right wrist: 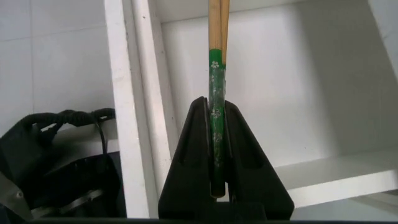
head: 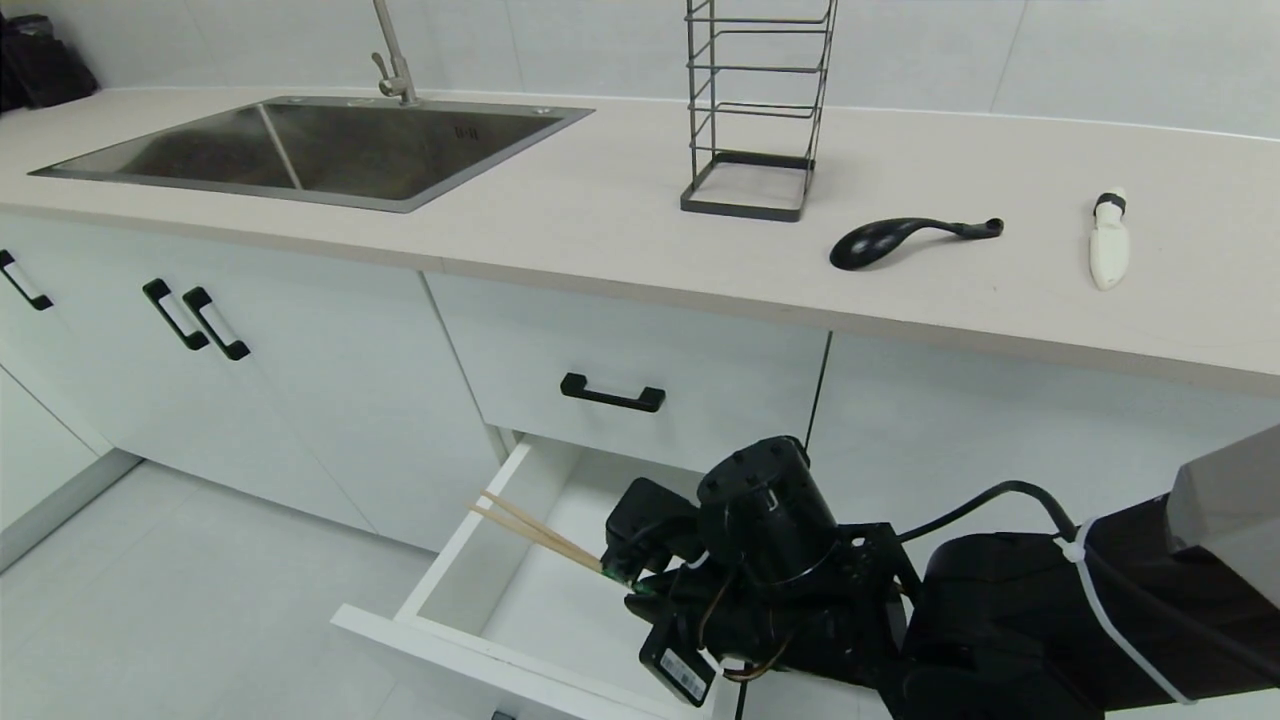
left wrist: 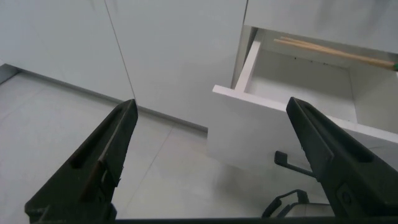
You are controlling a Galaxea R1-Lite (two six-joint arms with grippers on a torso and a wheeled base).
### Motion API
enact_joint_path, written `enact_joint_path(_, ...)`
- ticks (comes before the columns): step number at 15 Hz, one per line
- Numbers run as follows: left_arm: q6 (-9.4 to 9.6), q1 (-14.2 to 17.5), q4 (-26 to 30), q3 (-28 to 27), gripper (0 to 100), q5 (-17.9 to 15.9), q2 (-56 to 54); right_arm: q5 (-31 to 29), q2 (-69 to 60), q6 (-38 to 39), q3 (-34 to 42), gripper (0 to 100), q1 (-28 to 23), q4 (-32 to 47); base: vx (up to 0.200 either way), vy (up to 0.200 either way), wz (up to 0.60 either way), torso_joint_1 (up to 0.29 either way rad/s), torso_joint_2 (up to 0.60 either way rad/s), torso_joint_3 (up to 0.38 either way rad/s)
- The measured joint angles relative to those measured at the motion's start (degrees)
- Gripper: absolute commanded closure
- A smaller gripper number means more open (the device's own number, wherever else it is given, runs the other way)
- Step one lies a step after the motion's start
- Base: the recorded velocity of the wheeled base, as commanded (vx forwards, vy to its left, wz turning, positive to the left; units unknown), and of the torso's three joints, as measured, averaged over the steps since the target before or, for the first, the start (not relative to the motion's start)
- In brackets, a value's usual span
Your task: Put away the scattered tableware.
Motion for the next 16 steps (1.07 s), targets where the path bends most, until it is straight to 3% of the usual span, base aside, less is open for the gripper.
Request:
enact_joint_path(4,0.02,0.0,0.0,0.0,0,0.0,0.0,-8.1,0.7,1.0,-1.7,100,-1.0,0.0,0.0,0.0,0.0,0.0,0.0,0.0)
enact_joint_path(13,0.0,0.0,0.0,0.0,0,0.0,0.0,-9.1,6.1,2.9,-5.8,100,-1.0,3.4,0.0,0.0,0.0,0.0,0.0,0.0)
enact_joint_path(16,0.02,0.0,0.0,0.0,0,0.0,0.0,-9.7,9.1,3.2,-10.4,100,-1.0,8.9,0.0,0.0,0.0,0.0,0.0,0.0)
